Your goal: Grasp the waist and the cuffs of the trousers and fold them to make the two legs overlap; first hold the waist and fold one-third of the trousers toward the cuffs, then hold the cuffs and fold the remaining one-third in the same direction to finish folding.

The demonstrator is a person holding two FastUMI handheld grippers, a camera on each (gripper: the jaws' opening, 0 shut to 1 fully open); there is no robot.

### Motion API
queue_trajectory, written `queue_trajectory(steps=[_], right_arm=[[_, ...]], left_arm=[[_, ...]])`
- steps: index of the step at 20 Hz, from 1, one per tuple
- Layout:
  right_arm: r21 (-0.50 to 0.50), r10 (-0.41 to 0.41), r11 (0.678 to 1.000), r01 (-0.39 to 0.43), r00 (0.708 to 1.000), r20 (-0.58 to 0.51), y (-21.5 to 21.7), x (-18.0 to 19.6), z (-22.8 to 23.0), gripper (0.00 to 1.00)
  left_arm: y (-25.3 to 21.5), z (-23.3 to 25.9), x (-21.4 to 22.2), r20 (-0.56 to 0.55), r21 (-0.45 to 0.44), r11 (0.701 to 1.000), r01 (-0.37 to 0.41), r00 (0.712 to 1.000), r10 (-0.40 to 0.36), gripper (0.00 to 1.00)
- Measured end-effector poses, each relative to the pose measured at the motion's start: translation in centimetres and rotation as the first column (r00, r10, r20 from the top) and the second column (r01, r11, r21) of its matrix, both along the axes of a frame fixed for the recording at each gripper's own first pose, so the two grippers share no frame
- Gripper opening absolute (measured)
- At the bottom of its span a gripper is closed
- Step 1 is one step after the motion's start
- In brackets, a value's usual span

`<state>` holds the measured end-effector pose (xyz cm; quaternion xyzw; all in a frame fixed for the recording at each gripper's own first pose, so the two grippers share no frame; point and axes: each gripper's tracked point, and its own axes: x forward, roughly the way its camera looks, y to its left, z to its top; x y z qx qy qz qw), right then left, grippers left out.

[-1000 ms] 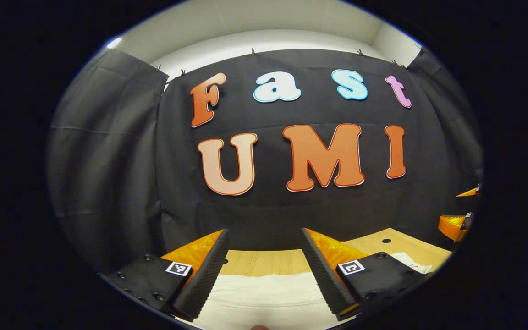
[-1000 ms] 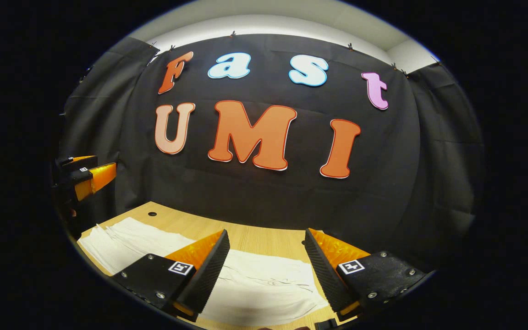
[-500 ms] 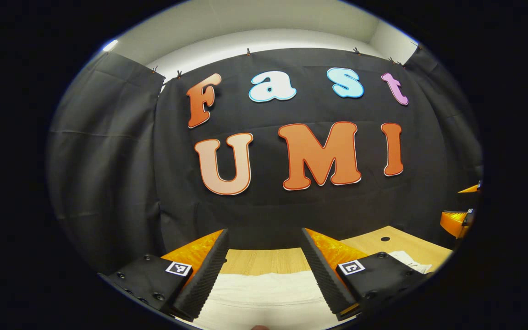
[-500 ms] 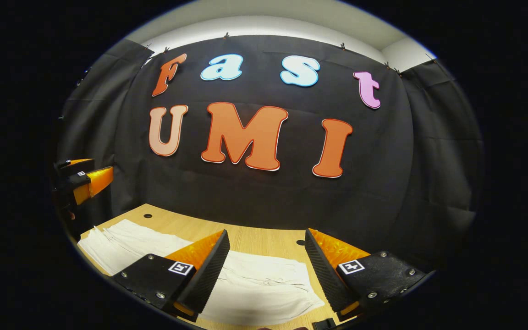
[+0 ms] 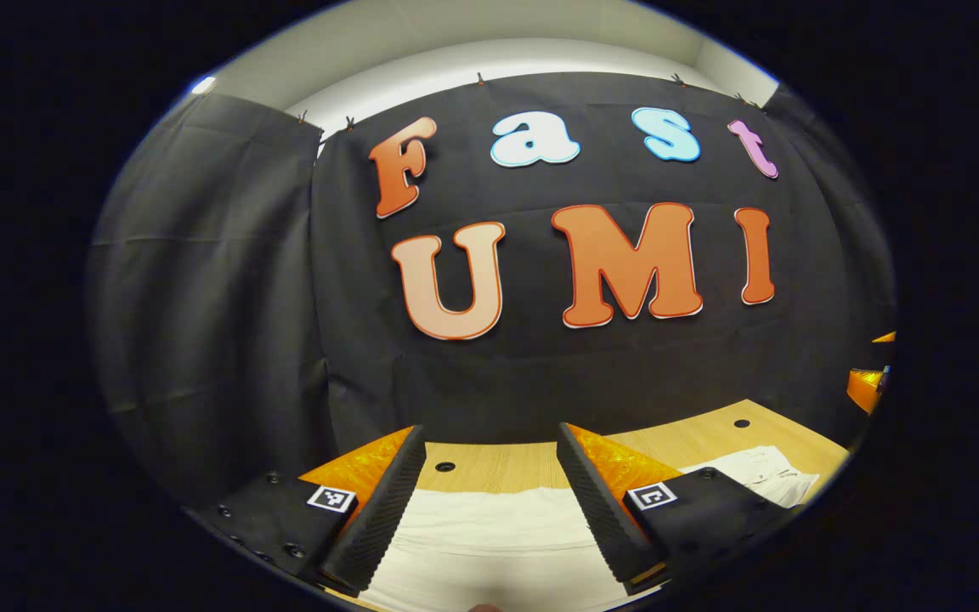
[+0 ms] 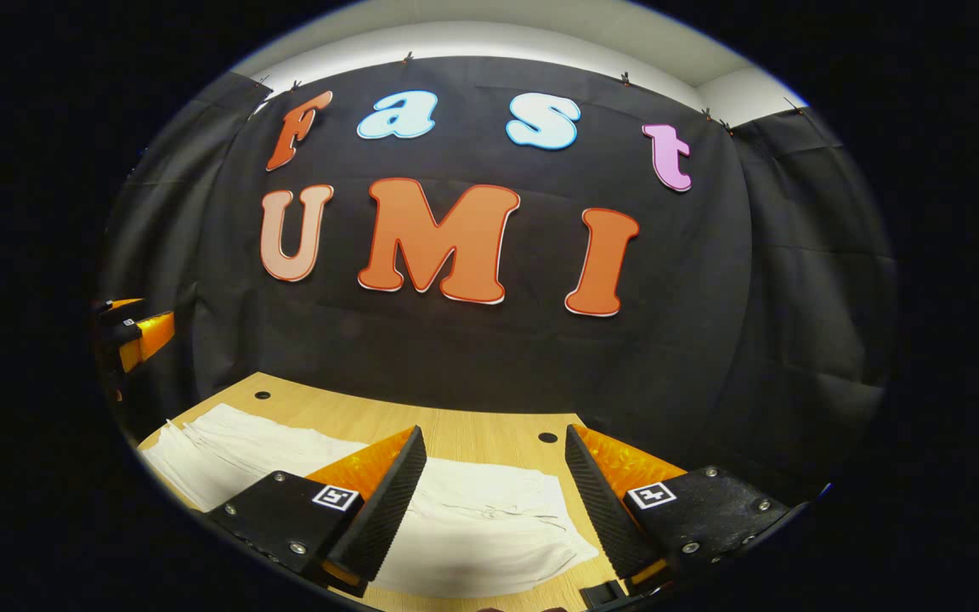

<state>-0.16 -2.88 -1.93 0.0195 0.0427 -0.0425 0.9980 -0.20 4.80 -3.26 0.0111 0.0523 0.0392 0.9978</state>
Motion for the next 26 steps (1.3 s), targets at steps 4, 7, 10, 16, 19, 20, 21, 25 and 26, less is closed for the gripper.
queue_trajectory(steps=[4,7,10,16,19,20,21,25,26], right_arm=[[0.018,-0.054,0.998,0.056,0.994,-0.090,-0.8,-0.1,-2.2,0.99],[0.034,-0.099,0.994,0.107,0.980,-0.173,-1.5,-0.1,-4.3,0.99],[0.129,-0.100,0.982,0.138,0.960,-0.262,-1.0,-0.2,-6.8,0.99],[0.205,-0.109,0.957,0.204,0.912,-0.396,-0.6,-0.3,-10.3,0.99],[0.250,-0.095,0.941,0.230,0.884,-0.457,-0.5,-0.5,-12.3,0.99],[0.265,-0.088,0.934,0.240,0.873,-0.479,-0.5,-0.5,-13.0,0.99],[0.279,-0.083,0.927,0.251,0.862,-0.501,-0.5,-0.4,-13.8,0.99],[0.331,-0.042,0.900,0.283,0.813,-0.581,-0.3,-0.1,-17.1,0.98],[0.341,-0.033,0.894,0.292,0.801,-0.598,-0.3,0.1,-17.7,0.98]], left_arm=[[3.6,-3.7,0.3,-0.128,-0.070,0.997,-0.028,0.992,0.019,1.00],[6.7,-7.4,-0.1,-0.239,-0.123,0.991,-0.058,0.971,0.027,1.00],[9.5,-11.6,-0.6,-0.347,-0.208,0.972,-0.106,0.937,0.028,1.00],[15.4,-19.2,-2.6,-0.530,-0.307,0.927,-0.213,0.848,0.019,0.98],[17.7,-23.7,-4.6,-0.638,-0.336,0.896,-0.291,0.770,0.010,0.98],[18.2,-25.1,-5.3,-0.680,-0.341,0.883,-0.324,0.733,0.006,0.98],[18.8,-26.6,-5.6,-0.710,-0.358,0.863,-0.357,0.704,-0.004,0.98],[20.3,-31.5,-9.1,-0.809,-0.394,0.772,-0.499,0.586,-0.034,0.99],[20.6,-32.5,-9.8,-0.825,-0.405,0.743,-0.533,0.563,-0.045,0.99]])
